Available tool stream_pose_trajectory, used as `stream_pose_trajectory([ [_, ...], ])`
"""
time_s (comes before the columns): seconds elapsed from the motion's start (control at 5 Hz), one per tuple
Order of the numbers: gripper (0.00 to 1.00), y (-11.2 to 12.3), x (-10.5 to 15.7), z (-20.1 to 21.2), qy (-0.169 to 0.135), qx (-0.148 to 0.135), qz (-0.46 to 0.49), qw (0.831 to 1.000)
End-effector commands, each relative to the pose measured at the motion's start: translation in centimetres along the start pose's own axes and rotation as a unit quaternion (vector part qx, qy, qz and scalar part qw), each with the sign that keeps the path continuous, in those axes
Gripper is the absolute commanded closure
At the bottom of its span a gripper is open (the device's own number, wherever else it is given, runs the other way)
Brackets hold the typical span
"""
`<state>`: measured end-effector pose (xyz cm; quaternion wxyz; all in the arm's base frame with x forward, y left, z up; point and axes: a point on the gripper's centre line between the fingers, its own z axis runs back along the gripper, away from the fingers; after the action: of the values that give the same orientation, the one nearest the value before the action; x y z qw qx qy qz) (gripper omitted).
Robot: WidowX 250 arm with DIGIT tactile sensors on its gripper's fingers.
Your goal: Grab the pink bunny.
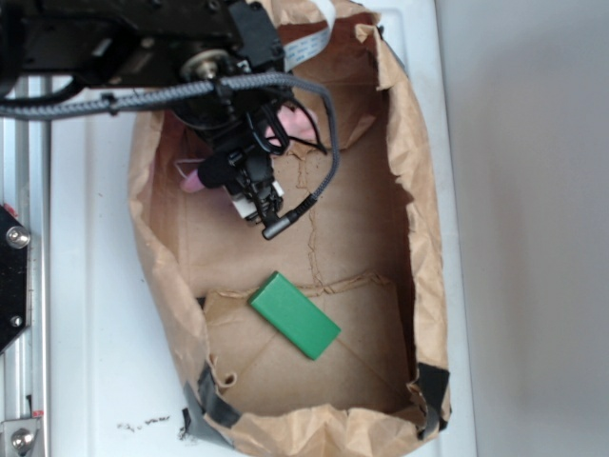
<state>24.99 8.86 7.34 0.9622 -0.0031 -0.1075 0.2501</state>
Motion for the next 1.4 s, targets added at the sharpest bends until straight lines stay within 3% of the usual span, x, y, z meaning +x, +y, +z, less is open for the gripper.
stream_pose_trajectory([
  [0.0,0.00,-0.5,1.4,-1.5,-0.014,-0.045,-0.002,0.999],
  [0.4,0.00,-1.5,1.2,-3.2,-0.036,-0.013,-0.021,0.999],
  [0.6,0.23,-1.4,1.0,-2.9,-0.048,-0.016,-0.023,0.998],
  [0.8,1.00,-1.4,0.8,-2.6,-0.044,-0.013,-0.023,0.999],
  [1.0,1.00,-0.9,0.6,-1.1,-0.051,-0.020,-0.043,0.998],
  [1.2,1.00,-0.8,0.6,1.8,-0.034,-0.007,-0.082,0.996],
])
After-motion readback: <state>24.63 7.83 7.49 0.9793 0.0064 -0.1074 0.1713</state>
